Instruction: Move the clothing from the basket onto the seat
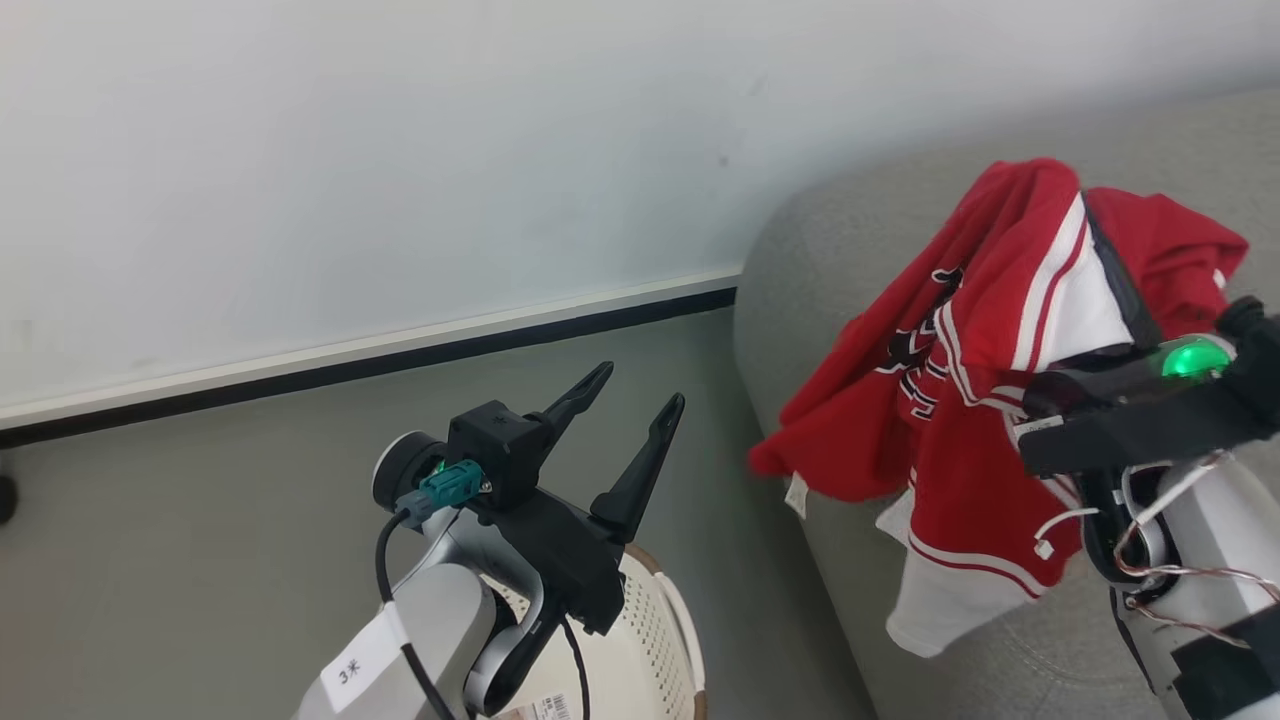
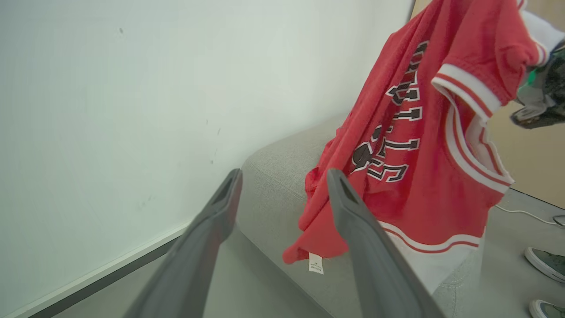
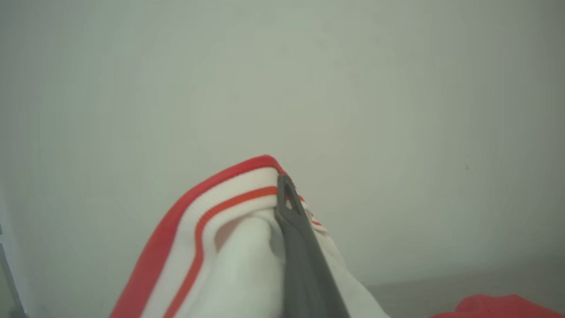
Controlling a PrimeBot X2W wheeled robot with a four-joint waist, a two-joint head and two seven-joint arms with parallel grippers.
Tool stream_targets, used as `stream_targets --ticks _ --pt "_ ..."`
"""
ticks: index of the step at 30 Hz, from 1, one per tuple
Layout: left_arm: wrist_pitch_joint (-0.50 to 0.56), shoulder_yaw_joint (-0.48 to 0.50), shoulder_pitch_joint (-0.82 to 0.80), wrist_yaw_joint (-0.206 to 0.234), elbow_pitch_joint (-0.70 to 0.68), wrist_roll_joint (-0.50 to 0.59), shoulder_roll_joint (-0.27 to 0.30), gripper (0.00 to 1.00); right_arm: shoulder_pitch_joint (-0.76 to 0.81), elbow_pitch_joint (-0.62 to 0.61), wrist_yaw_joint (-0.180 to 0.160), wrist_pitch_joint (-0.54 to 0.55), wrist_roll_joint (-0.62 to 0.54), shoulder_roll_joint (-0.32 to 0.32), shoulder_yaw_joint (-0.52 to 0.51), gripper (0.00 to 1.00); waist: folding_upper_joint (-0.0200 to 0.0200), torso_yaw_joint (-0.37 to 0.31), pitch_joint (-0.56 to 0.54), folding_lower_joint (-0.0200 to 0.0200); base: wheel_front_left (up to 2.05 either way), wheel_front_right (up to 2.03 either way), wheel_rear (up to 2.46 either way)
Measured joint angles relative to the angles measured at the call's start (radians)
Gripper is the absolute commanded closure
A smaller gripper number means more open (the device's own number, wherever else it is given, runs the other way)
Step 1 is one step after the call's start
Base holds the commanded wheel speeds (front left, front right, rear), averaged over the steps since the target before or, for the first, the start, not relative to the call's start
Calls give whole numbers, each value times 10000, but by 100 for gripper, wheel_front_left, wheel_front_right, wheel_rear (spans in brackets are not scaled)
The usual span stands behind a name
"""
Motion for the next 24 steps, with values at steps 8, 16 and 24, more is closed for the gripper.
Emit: stream_targets --ticks 8,16,24 --pt "-92 29 125 13 -355 15 165 0 887 -2163 -217 -10 -384 -242 -531 100 0 -735 83 0 0 0 0" --pt "-75 -4 144 92 -650 36 205 0 1539 -3614 -437 -10 -640 -441 -1103 100 0 -1571 195 0 0 0 0" --pt "-13 -40 146 159 -884 153 265 0 1941 -4541 -577 -12 -723 -539 -1708 100 0 -2405 405 0 0 0 0"
